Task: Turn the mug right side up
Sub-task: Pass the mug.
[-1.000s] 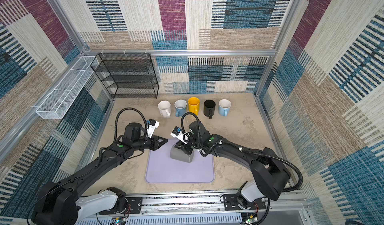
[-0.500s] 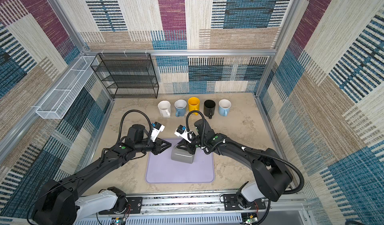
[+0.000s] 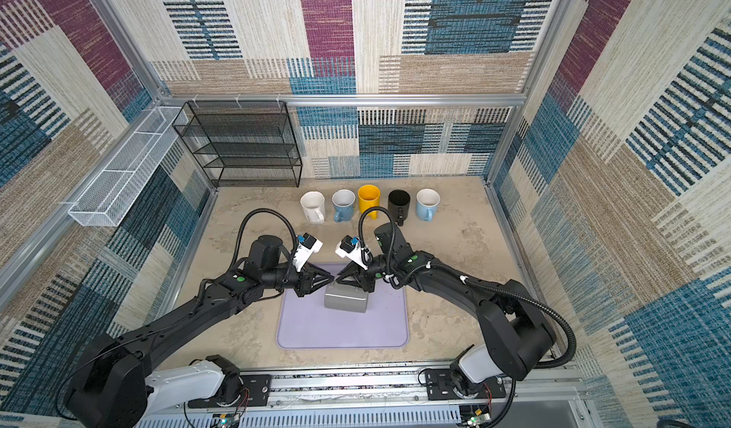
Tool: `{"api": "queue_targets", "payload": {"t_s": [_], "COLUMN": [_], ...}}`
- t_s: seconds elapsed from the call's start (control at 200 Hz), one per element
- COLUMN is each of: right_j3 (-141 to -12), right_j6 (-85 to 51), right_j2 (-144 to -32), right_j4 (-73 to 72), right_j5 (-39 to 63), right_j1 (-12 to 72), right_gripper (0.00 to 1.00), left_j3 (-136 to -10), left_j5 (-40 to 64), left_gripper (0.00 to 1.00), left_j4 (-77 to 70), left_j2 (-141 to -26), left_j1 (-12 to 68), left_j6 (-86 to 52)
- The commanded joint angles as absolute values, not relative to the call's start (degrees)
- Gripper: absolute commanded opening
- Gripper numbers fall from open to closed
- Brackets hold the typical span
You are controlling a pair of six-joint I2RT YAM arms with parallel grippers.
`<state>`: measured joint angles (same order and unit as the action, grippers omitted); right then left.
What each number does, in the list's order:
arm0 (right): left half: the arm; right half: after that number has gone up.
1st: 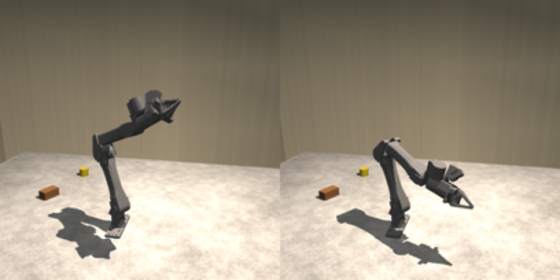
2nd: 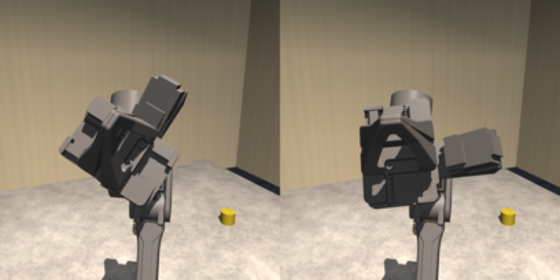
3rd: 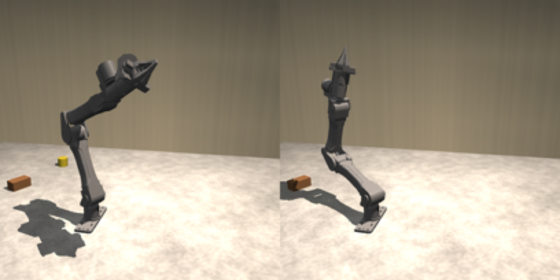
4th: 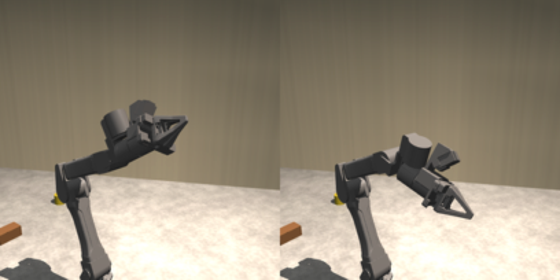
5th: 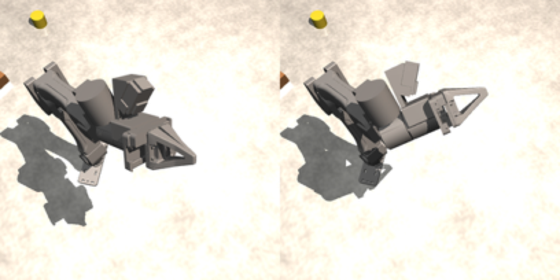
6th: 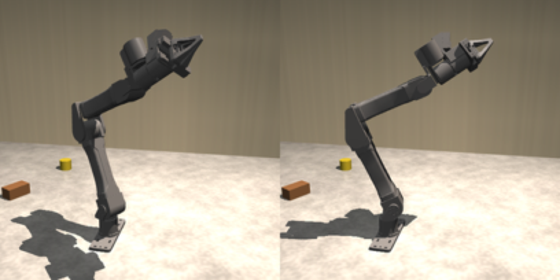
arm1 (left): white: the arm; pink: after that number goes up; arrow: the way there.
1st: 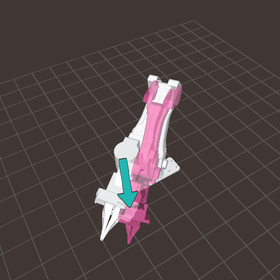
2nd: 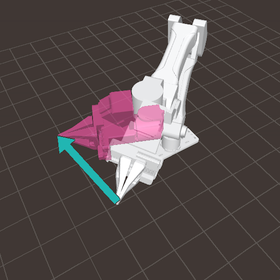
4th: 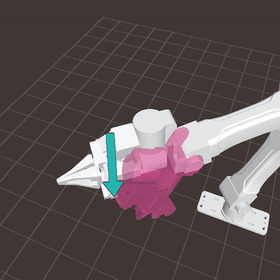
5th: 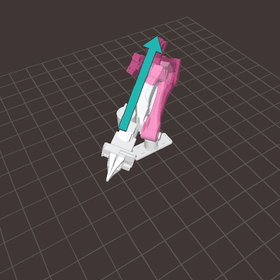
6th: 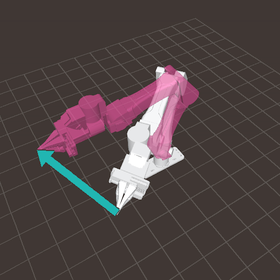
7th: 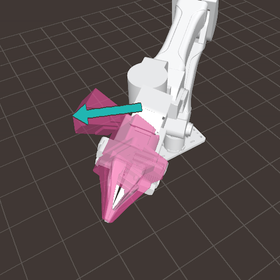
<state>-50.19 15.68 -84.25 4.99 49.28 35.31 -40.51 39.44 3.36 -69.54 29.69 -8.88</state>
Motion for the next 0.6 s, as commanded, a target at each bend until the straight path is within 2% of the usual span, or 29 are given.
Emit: {"api": "queue_targets", "payload": {"t_s": [0.0,0.596], "right_j3": [-51.1,-51.1], "right_j6": [15.8,14.3], "right_j2": [-84.3,-83.9], "right_j4": [1.0,-1.0], "right_j5": [53.5,60.7], "right_j1": [35.1,32.9], "right_gripper": [0.00,0.00], "left_j3": [-41.5,-42.0], "left_j5": [41.3,43.8], "left_gripper": [0.28,0.28], "left_j4": [2.4,3.2], "left_j2": [-70.3,-70.3], "left_j1": [30.2,31.3], "left_j6": [-6.3,-4.4]}}
